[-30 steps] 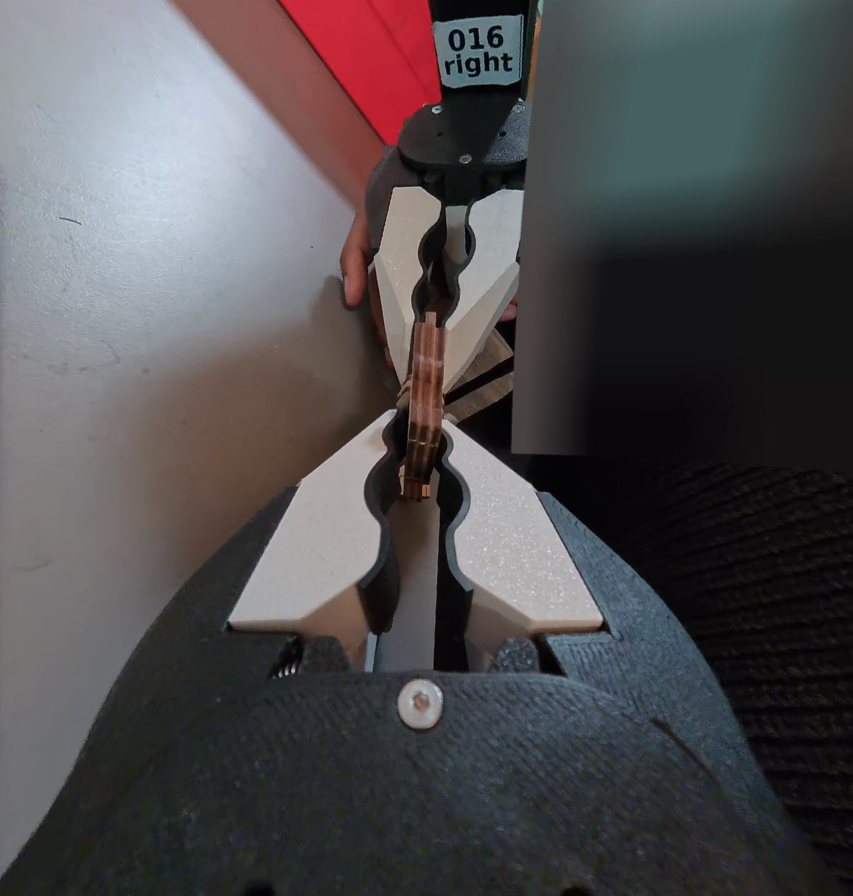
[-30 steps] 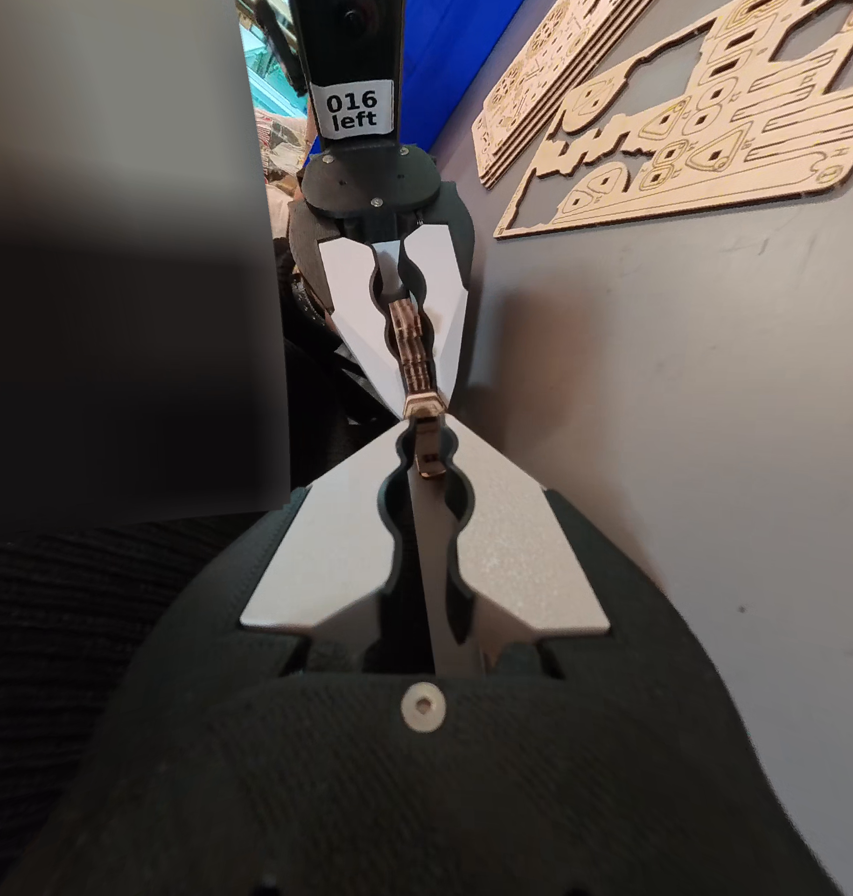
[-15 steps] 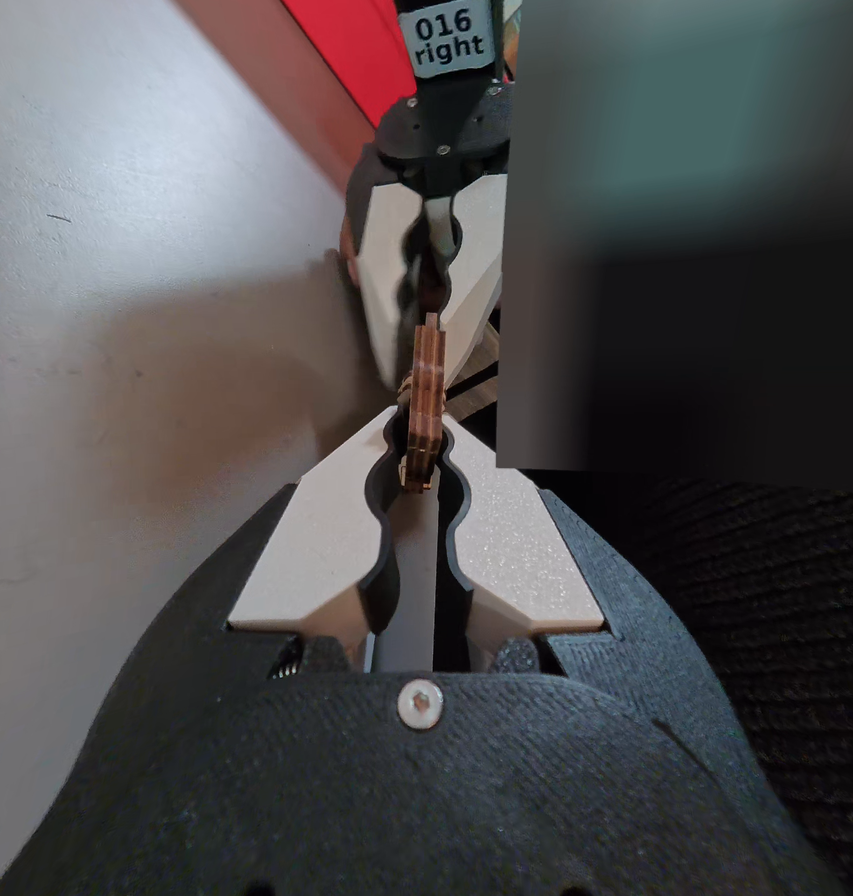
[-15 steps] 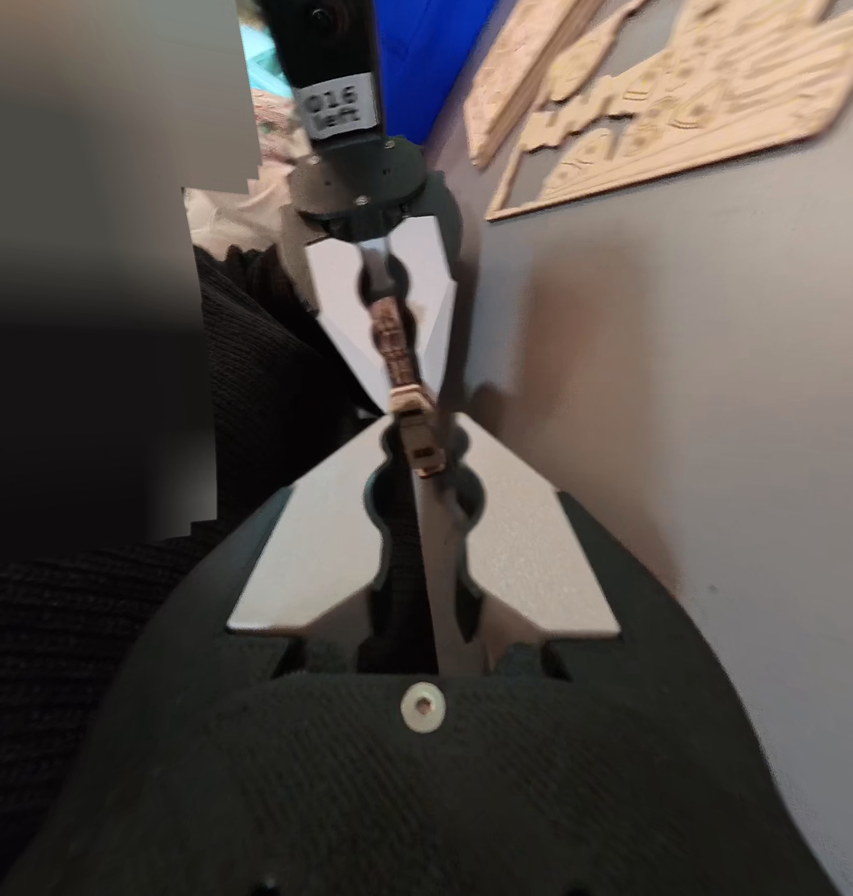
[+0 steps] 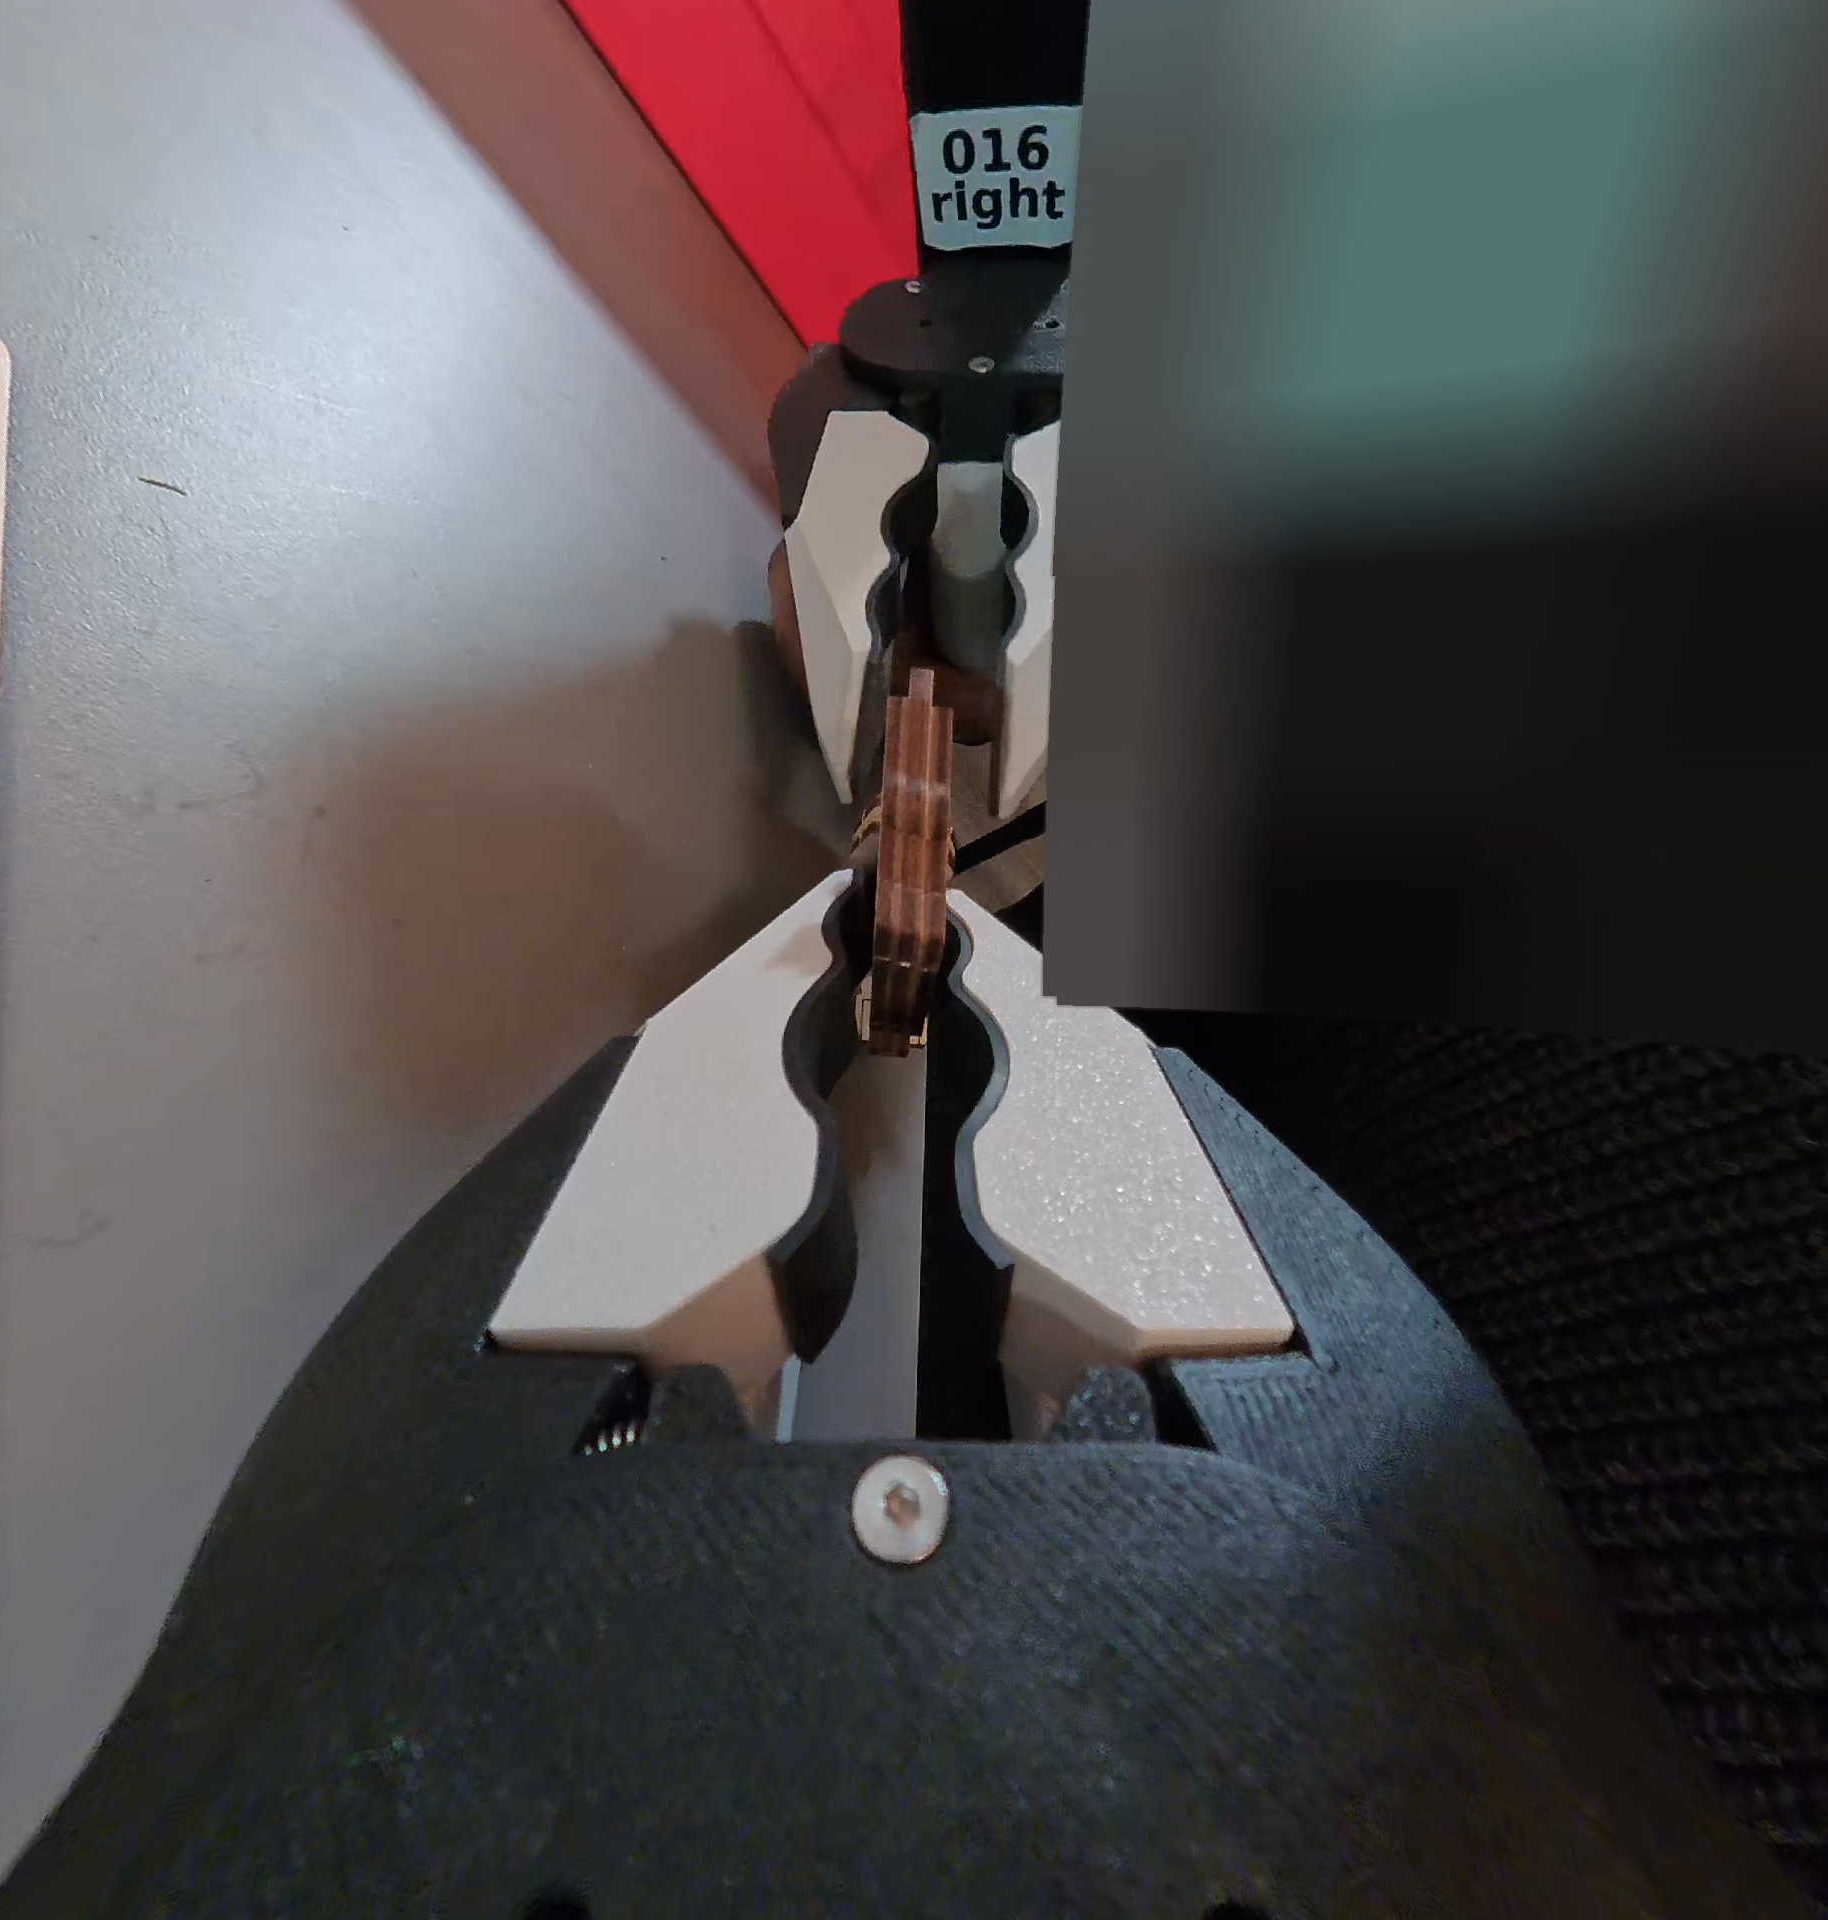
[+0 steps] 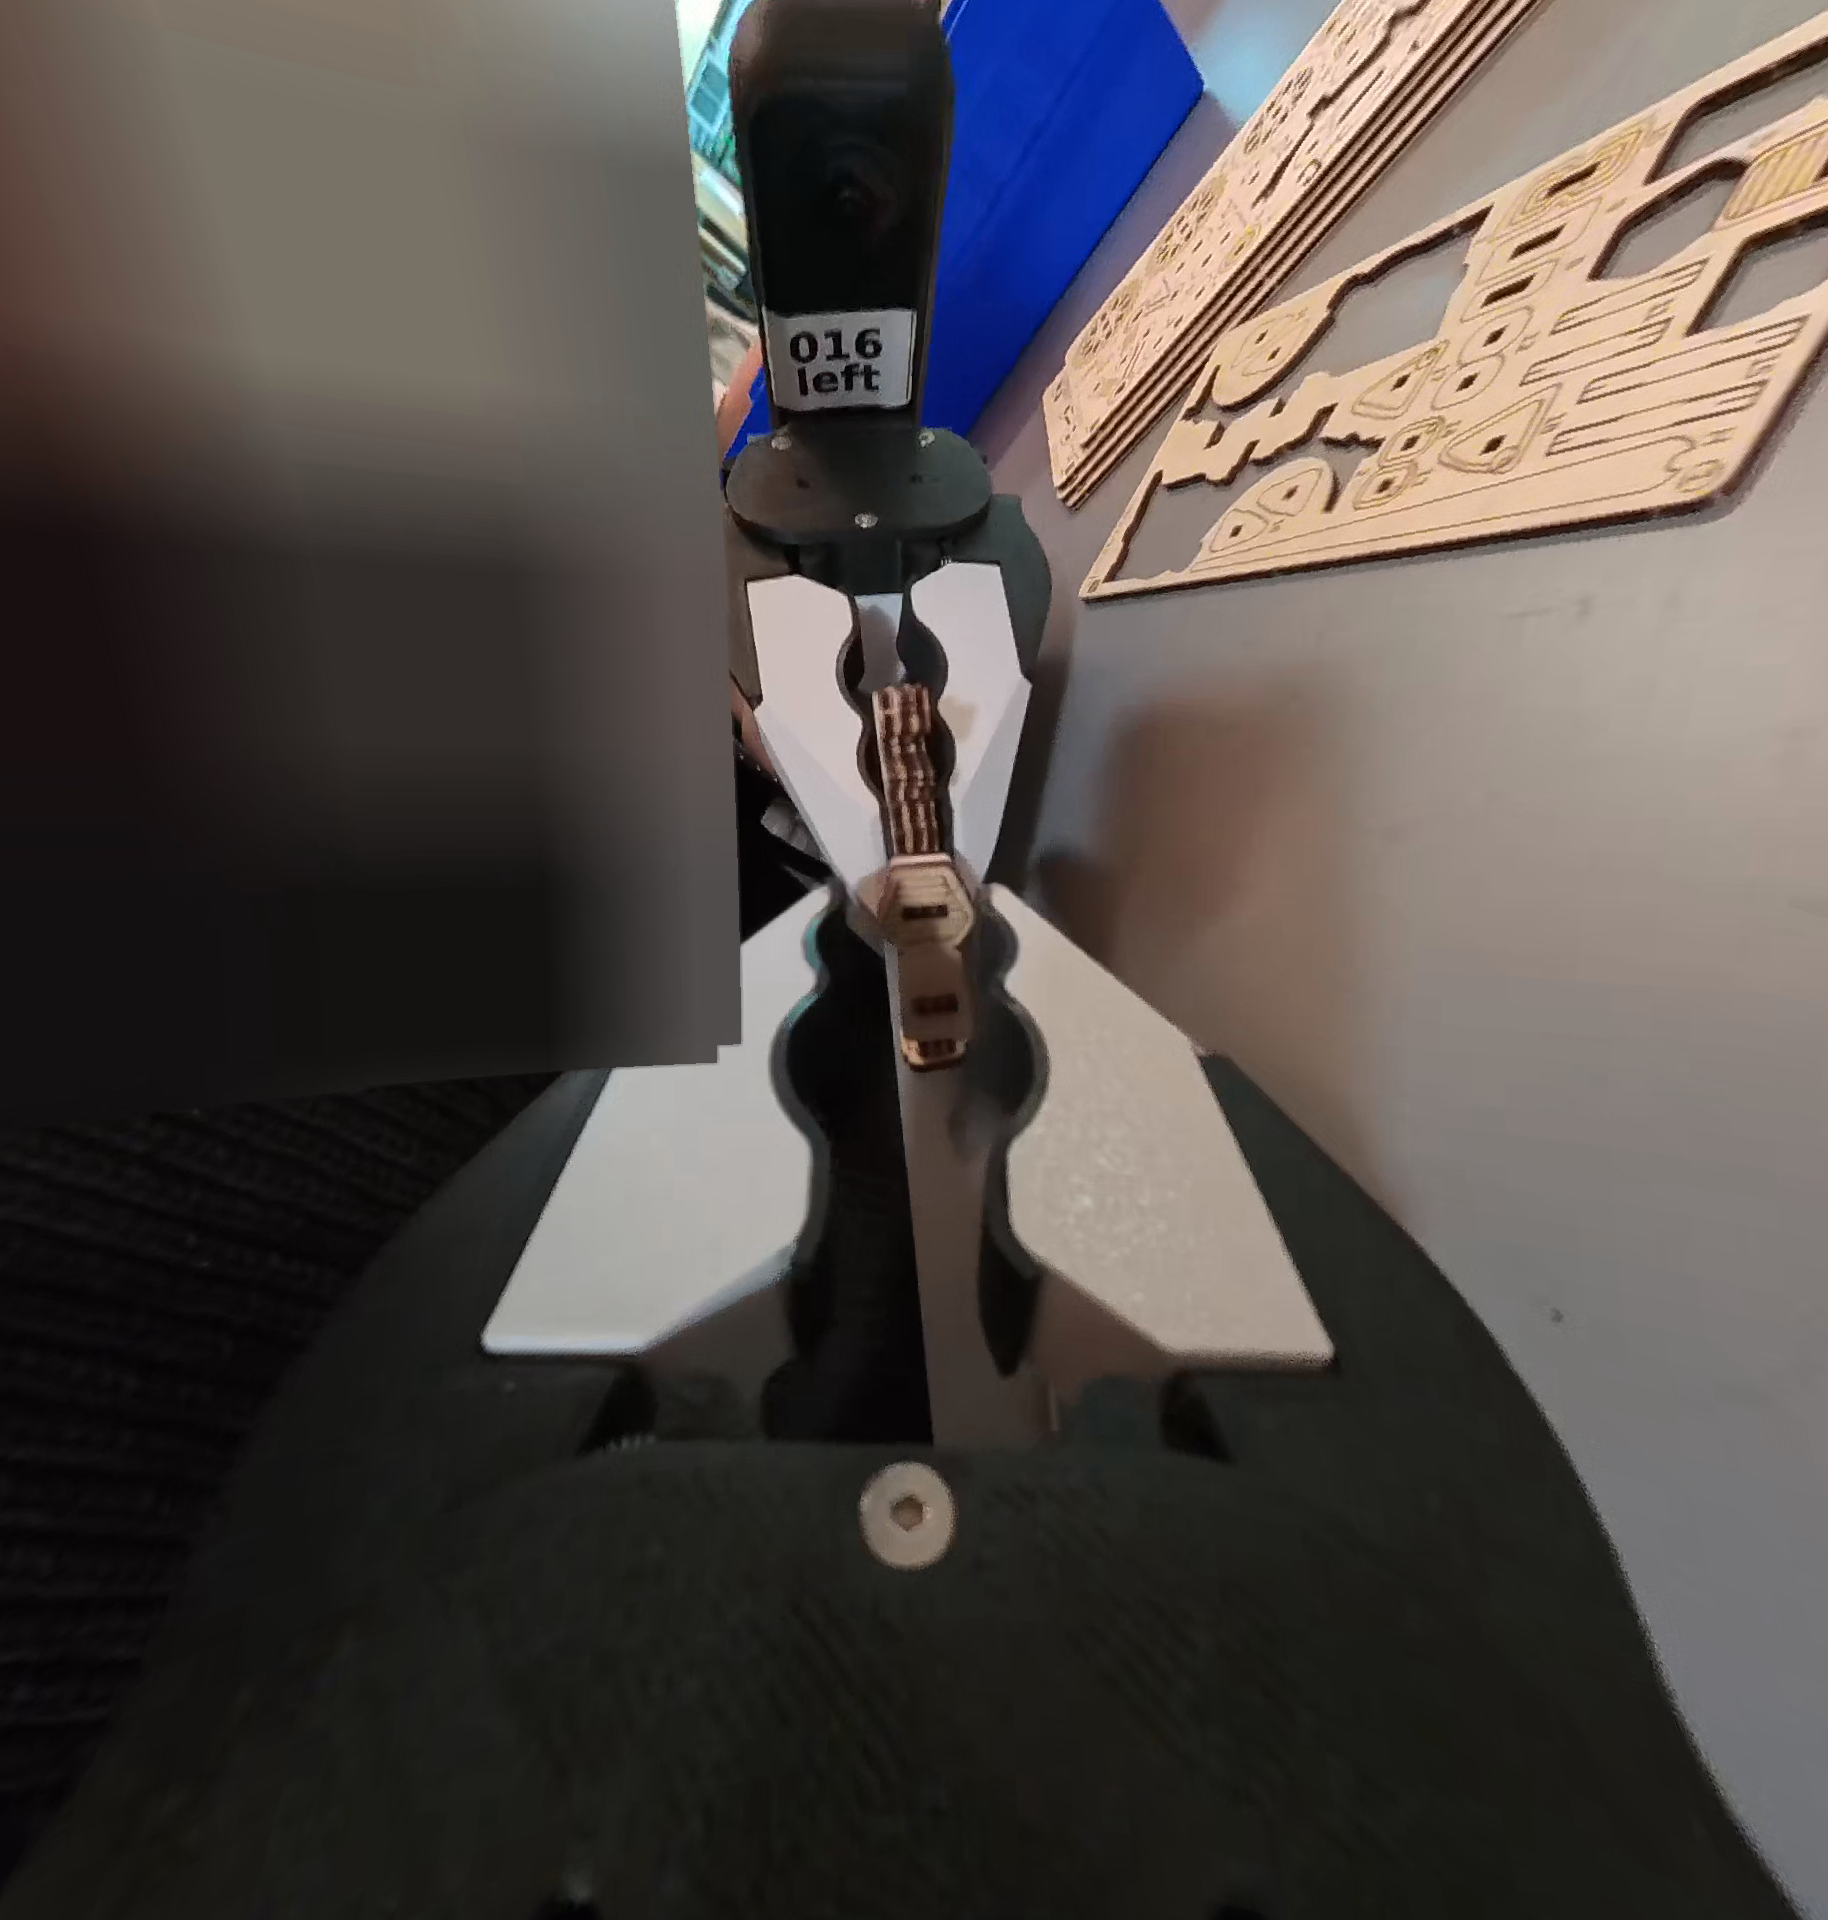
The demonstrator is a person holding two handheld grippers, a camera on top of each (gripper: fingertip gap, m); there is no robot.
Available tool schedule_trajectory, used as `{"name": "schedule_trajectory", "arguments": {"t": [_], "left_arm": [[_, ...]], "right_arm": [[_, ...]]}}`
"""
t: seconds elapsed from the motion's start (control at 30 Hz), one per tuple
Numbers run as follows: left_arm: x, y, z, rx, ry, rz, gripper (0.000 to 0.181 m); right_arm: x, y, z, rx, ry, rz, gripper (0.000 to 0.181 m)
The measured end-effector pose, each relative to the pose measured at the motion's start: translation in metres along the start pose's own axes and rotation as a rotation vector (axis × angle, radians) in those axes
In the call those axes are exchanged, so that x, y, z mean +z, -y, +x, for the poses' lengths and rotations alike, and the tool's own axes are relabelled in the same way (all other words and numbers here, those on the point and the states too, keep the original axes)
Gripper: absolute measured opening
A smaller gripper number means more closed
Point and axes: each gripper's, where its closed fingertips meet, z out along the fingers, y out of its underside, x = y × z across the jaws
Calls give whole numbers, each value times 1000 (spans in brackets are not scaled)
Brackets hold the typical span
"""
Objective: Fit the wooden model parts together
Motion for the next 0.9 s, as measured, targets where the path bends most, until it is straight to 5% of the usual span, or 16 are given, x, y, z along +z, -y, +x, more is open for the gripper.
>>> {"name": "schedule_trajectory", "arguments": {"t": [0.27, 0.9], "left_arm": [[0, 0, 1, -3, -10, -1, 7], [1, -3, 3, 6, -21, -24, 6]], "right_arm": [[0, -1, 0, -5, -7, -8, 11], [3, -8, -1, -42, -23, -51, 12]]}}
